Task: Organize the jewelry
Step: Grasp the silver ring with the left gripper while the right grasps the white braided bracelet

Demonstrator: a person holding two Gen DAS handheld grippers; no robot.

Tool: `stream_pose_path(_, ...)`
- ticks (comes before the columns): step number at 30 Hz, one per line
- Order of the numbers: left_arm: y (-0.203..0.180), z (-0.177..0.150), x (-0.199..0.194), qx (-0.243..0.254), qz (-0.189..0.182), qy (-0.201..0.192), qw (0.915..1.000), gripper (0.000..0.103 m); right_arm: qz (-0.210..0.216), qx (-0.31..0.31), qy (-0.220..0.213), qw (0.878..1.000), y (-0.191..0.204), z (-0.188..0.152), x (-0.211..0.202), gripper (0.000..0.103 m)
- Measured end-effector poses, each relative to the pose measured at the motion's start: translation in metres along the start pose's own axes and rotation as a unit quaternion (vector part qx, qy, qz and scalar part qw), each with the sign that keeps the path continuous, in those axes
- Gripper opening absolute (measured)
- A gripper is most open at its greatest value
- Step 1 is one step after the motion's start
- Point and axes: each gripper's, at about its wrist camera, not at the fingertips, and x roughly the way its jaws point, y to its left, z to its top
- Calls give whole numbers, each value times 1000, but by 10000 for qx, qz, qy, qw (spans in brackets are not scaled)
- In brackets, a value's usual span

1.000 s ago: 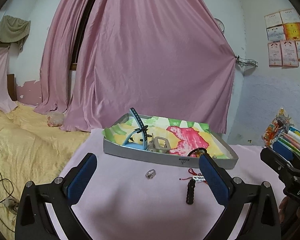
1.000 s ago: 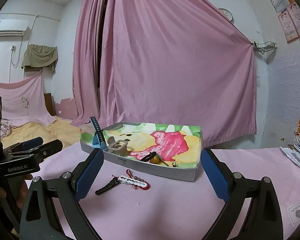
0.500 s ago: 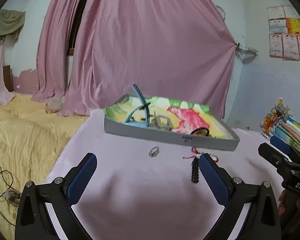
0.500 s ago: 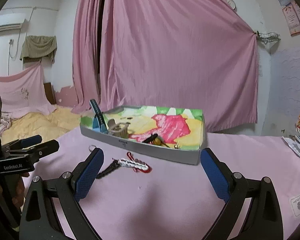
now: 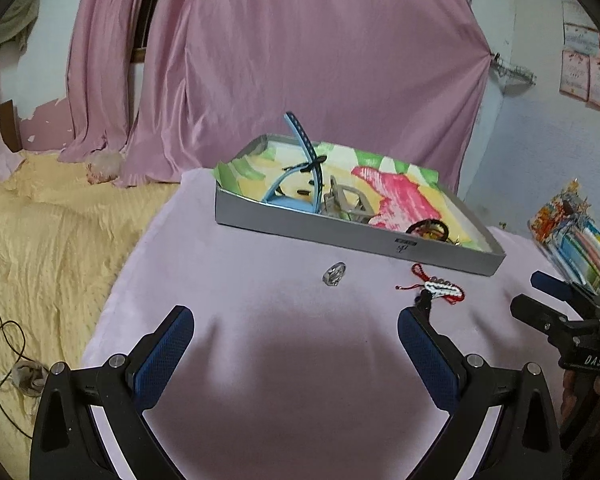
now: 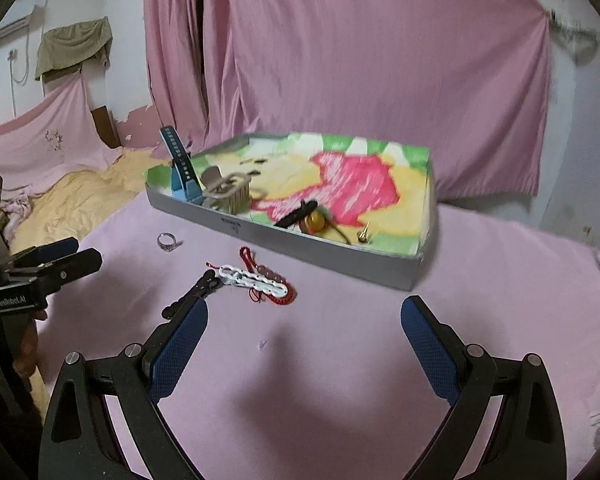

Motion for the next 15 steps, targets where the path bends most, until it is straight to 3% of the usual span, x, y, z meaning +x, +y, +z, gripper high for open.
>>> stream_pose_path(5,-3,8,11,72,80,195,9998,102,96,98,293,9995,-6,2,17,95)
stream_pose_path(8,-3,14,25,141,319,484,9982,102,162,71,449,9988,-7,4,26,95)
stream_pose_path(15,-6,21,41,144,136,741,9971,102,247,-129,641,9976,-3,10,40,95)
